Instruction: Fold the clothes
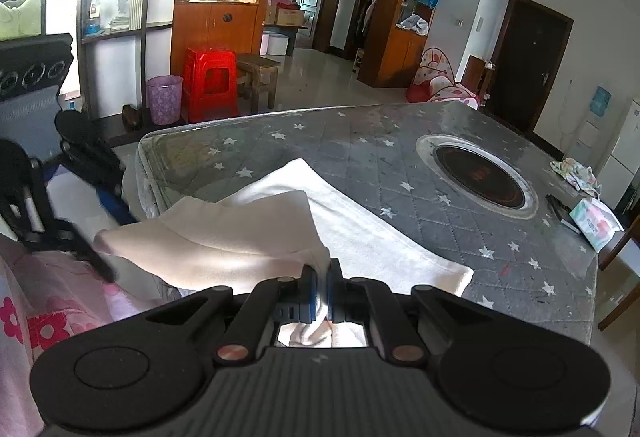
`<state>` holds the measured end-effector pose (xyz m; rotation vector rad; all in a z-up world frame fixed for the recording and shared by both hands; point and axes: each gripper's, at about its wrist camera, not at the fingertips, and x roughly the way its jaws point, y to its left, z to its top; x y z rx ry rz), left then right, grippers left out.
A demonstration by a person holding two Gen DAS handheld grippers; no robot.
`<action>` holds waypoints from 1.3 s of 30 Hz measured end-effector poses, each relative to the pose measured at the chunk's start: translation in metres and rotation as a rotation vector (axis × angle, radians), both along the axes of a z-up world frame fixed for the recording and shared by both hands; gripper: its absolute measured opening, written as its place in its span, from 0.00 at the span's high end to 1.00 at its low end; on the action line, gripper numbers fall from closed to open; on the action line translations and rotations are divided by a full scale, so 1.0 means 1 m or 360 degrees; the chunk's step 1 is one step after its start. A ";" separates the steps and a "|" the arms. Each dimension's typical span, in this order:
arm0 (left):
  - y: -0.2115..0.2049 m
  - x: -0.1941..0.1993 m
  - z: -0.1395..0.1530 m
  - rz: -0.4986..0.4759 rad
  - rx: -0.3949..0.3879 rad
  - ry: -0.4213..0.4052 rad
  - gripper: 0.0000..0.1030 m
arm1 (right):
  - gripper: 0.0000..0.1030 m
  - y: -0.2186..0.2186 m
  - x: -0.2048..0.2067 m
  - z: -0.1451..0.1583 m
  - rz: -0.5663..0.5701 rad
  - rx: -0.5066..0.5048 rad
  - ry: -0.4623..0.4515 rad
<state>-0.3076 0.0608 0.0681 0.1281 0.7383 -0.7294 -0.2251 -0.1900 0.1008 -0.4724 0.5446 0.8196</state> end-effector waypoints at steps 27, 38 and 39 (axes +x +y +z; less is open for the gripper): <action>0.039 0.184 0.011 0.0447 0.0241 -0.0282 0.89 | 0.96 0.036 0.164 -0.024 -0.0271 0.0132 0.0053; 0.055 0.235 -0.033 0.0643 0.0218 -0.0129 0.71 | 0.63 0.028 0.198 -0.065 -0.0498 0.0203 0.0144; 0.056 0.233 -0.032 0.0656 0.0214 -0.0130 0.66 | 0.61 0.025 0.196 -0.063 -0.0513 0.0213 0.0134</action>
